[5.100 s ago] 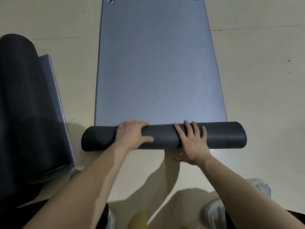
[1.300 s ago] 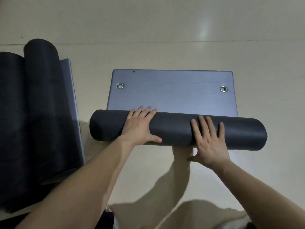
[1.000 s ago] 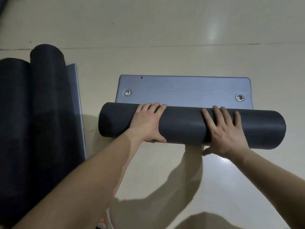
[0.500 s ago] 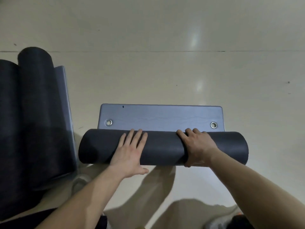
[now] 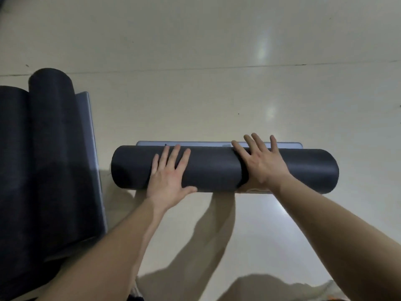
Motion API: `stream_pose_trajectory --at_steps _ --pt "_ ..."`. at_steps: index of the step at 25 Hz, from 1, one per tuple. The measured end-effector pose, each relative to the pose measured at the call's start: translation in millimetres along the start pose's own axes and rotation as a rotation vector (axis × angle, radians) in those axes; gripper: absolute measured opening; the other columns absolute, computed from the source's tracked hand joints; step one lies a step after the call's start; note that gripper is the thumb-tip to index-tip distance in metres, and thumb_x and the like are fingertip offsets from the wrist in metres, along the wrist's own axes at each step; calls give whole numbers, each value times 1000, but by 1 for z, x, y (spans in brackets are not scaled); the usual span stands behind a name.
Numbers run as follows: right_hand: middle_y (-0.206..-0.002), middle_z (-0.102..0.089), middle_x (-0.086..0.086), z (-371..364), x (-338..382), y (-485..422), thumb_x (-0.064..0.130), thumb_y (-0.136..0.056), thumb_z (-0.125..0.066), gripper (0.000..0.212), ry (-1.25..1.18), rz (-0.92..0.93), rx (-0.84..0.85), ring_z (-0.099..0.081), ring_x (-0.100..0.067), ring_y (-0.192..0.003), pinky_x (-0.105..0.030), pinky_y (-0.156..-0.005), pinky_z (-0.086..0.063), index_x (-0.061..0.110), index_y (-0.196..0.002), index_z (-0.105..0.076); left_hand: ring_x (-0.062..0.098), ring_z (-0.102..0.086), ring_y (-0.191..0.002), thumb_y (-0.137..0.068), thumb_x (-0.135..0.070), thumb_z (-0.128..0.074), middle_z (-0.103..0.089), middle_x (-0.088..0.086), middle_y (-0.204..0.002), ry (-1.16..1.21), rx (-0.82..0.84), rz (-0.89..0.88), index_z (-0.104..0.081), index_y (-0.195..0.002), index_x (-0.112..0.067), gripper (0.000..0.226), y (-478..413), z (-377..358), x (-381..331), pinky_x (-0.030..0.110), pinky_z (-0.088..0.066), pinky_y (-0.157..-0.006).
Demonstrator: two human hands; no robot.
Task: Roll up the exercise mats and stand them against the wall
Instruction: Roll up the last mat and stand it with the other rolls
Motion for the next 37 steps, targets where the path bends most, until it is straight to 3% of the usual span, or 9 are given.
stream_pose_trajectory --at_steps 5,9,14,18,23,27,32,35,37 --pt "-168 -21 -17 -35 -70 54 79 -94 -23 81 -263 -456 -333 -11 -41 -155 -71 -117 -15 35 -163 -20 23 -5 -157 -85 -73 -57 -18 -1 -169 216 -103 115 -28 -159 -29 91 -57 17 41 47 1 -125" --pt "-166 -11 -28 -44 -126 69 89 -75 -46 111 -601 -734 -393 -11 -46 -153 -64 -119 -21 21 -159 -19 34 -2 -155 -87 -67 -61 -10 7 -170 449 -288 635 -30 -158 -29 86 -21 7 92 57 -15 -123" --pt "-162 -22 -18 -52 -137 78 75 -61 -82 129 -1045 -856 -442 -35 -43 -145 -53 -117 -38 27 -160 -14 39 -29 -146 -79 -66 -72 -19 8 -165 695 -279 950 -19 -160 -22 107 -4 0 135 56 -34 -116" --pt "-152 -35 -17 -55 -153 81 81 -48 -78 131 -1252 -985 -441 -47 -39 -136 -50 -112 -45 19 -152 -29 41 -48 -133 -71 -60 -83 -45 11 -149 879 -265 1008 -28 -152 -17 107 3 -5 145 54 -43 -109" --pt "-153 -33 -18 -37 -135 78 78 -67 -74 125 -1003 -929 -460 -45 -41 -137 -51 -110 -46 36 -163 -6 40 -47 -133 -63 -70 -82 -41 12 -151 801 -242 968 -23 -153 -15 121 3 -4 145 54 -45 -106" --pt "-138 -38 -21 -28 -127 66 88 -55 -75 136 -791 -812 -327 -49 -46 -125 -52 -97 -51 46 -160 -1 40 -27 -145 -62 -69 -83 -20 16 -160 727 -195 939 2 -159 -9 143 -3 -9 146 55 -37 -111" --pt "-127 -39 -23 -40 -126 67 90 -44 -76 145 -685 -767 -211 -55 -49 -109 -49 -81 -53 45 -159 -1 42 -26 -142 -54 -71 -87 -21 19 -156 676 -174 922 5 -158 -8 152 -14 -15 150 54 -37 -112" --pt "-136 -37 -26 -35 -132 57 96 -37 -71 148 -659 -779 -77 -50 -54 -121 -56 -95 -49 44 -157 0 41 -27 -141 -55 -72 -86 -22 20 -155 657 -133 933 4 -158 -8 151 -20 -11 153 54 -37 -111" --pt "-159 -20 -29 -21 -129 49 97 -38 -71 152 -467 -749 8 -22 -56 -147 -69 -115 -27 38 -158 1 40 -28 -141 -55 -72 -86 -22 19 -154 668 -103 940 4 -158 -10 150 -21 -9 154 54 -38 -109"
Point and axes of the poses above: each hand's wrist, its own y-axis away from the middle knuckle, its own z-axis out of the back of the hand, x = y × z, the point moved 8 cm from there along -y, towards the middle knuckle
